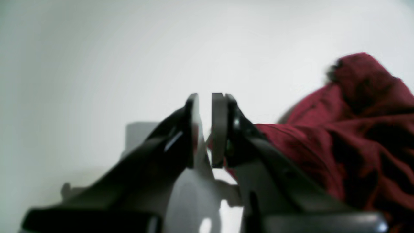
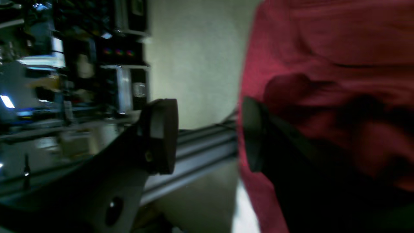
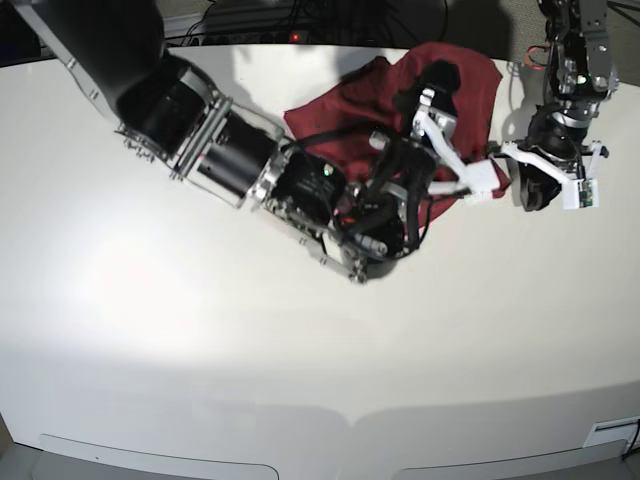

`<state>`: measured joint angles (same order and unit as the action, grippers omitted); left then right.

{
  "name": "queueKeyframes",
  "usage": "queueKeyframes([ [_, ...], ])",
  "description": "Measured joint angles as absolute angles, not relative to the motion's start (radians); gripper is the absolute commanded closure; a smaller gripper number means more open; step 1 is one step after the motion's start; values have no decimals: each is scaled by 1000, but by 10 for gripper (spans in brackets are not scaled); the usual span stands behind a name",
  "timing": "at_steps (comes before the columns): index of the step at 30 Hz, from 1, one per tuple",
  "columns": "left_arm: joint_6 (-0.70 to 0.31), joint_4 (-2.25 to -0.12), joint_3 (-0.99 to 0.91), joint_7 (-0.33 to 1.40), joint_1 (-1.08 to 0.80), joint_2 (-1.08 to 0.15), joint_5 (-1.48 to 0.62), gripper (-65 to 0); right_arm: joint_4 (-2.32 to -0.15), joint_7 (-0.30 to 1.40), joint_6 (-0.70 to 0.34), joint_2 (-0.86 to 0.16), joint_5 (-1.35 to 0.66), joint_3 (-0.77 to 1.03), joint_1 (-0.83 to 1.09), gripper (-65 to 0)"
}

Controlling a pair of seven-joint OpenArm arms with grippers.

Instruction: Fold the T-shirt properly

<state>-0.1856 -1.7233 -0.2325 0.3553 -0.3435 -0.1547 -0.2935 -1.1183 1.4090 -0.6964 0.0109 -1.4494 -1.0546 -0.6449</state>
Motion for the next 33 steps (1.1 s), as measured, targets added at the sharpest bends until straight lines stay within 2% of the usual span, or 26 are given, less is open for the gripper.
queueKeyframes([
  [2,-183,-1723,-235,376,-343,-155,-311,-66,-1118,1405,-697,11,-1451,-1032,-699,-312],
  [4,-183,-1723,-234,410,-342,-155,-361,-13,-1118,1403,-697,12,-1452,-997,-736,-270],
  [6,-183,-1727,-234,449,-343,-154,-426,0,-1119,1407,-696,9,-1454,-952,-751,-191],
  [9,-183,-1769,-232,512,-344,-153,-519,0,-1119,1409,-696,-2,-1436,-845,-751,-25],
  [10,-190,-1794,-232,531,-344,-152,-543,0,-1120,1405,-697,-5,-1377,-808,-750,0],
  [14,-236,-1907,-212,600,-352,-150,-649,0,-1119,1405,-696,-41,-1172,-681,-736,0],
  [18,-238,-1966,-107,588,-393,-110,-656,0,-1119,1290,-694,-85,-994,-613,-689,0],
  [27,-236,-1963,163,587,-441,-45,-445,0,-1102,1126,-694,-77,-789,-609,-580,0],
  [33,-205,-1961,242,554,-537,-51,-348,0,-1008,1018,-693,-60,-697,-609,-576,0],
])
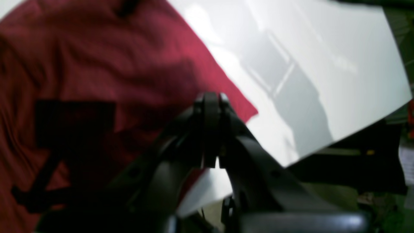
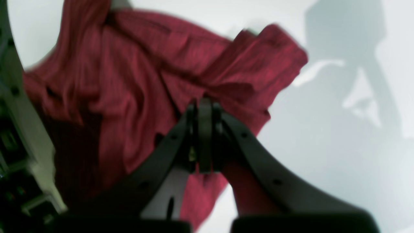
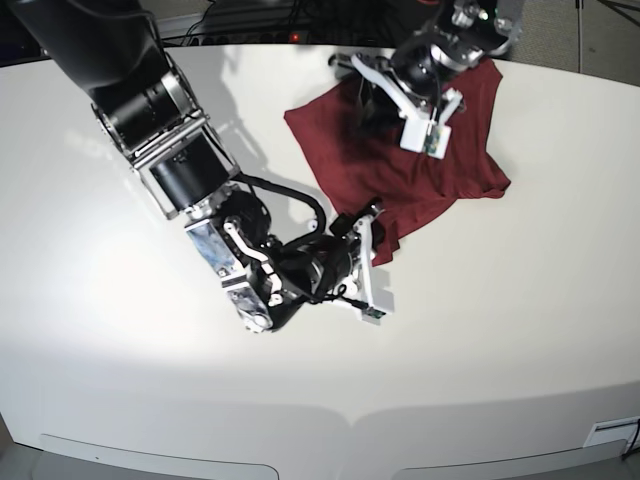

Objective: Fold the T-shirt properly
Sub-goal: 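Lift the bundled shirt with both grippers and shift it across the table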

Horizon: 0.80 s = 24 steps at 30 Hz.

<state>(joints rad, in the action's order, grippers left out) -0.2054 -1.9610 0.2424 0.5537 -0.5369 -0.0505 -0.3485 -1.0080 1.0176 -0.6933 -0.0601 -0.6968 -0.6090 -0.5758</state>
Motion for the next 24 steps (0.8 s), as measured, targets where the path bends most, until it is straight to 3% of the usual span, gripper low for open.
queueKeyframes([
  [10,-181,-1694,249,364,-532,-49,-325,0,-929,1010,-694,-22,-625,-609,-579,0],
  [17,-139,-1581,257,358,-372,-38,-262,0,-929,1000,-694,-98,-632,-607,-582,0],
  [24,-126,-1504,257,339,-247,-99,-236,0,-931,1013,-693,-228,-826,-607,-582,0],
])
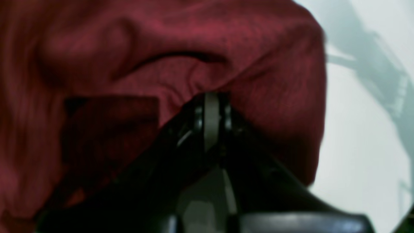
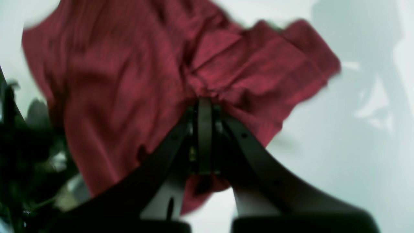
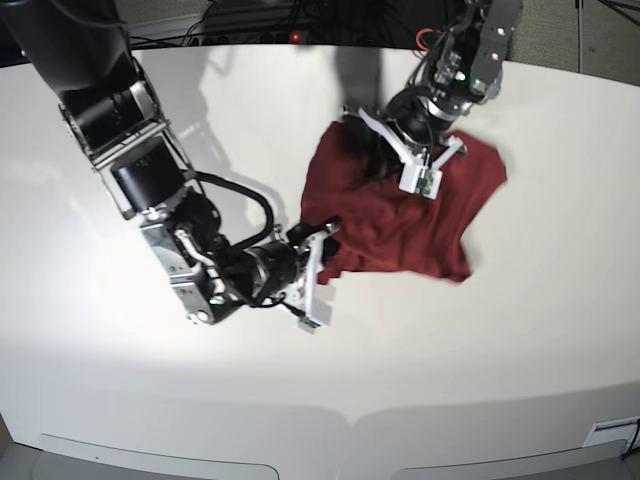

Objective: Fold the T-shirt properly
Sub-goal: 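Lift the bundled shirt with both grippers and shift it across the table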

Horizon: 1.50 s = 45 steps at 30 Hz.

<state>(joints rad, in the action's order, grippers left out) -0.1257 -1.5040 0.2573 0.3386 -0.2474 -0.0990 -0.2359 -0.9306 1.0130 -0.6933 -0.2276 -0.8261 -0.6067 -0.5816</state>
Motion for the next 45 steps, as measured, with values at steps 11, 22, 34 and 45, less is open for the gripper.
queueKeyframes([
  [11,-80,-1288,250,291,-11,-188,-284,0,-930,1168,-693,-339,-1143,-607,-521,0],
  [22,-59,-1225,253,438,130,-234,-281,0,-931,1183,-693,-344,-1163,-607,-479,0],
  [34,-50,-1483,252,634,59,-434,-495,0,-931,1116,-693,-316,-1155,-471,-580,0],
  [45,-49,-1691,254,654,6,-431,-503,0,-929,928,-693,-155,-843,-326,-579,0],
])
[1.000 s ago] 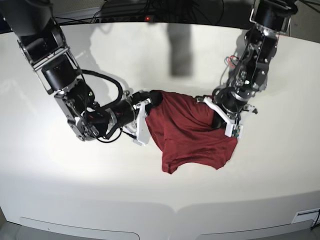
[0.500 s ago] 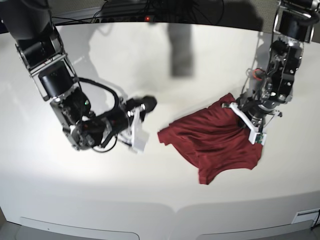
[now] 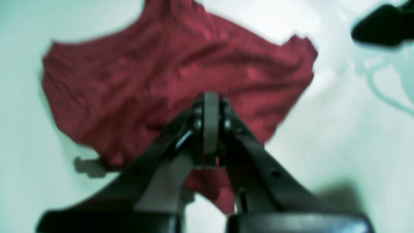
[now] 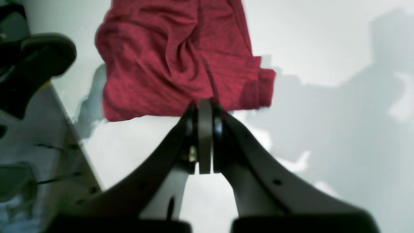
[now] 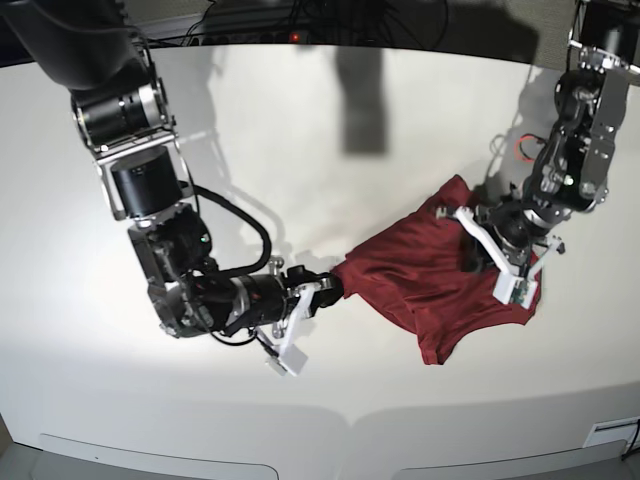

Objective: Fold the T-shirt properly
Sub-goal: 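Lift the bundled shirt with both grippers and shift it across the table, then lower the shirt onto the table and open both grippers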

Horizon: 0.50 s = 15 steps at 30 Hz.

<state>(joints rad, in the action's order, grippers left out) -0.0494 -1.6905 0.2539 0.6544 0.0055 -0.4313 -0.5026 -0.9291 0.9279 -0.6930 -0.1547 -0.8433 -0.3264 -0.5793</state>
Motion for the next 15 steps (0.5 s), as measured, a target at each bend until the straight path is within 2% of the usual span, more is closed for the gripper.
queueKeyframes([
  [7,-47,-1680,254,521,-147,-414,-389,0,-928,894,-690,-44,-652,-326,-578,0],
  [12,51,-1615,255,526,-177,-408,-311,0,-927,892,-690,6,-506,-326,-546,0],
  [15,50,-1566,254,503,-174,-410,-314,0,-925,847,-690,22,-345,-326,-529,0],
])
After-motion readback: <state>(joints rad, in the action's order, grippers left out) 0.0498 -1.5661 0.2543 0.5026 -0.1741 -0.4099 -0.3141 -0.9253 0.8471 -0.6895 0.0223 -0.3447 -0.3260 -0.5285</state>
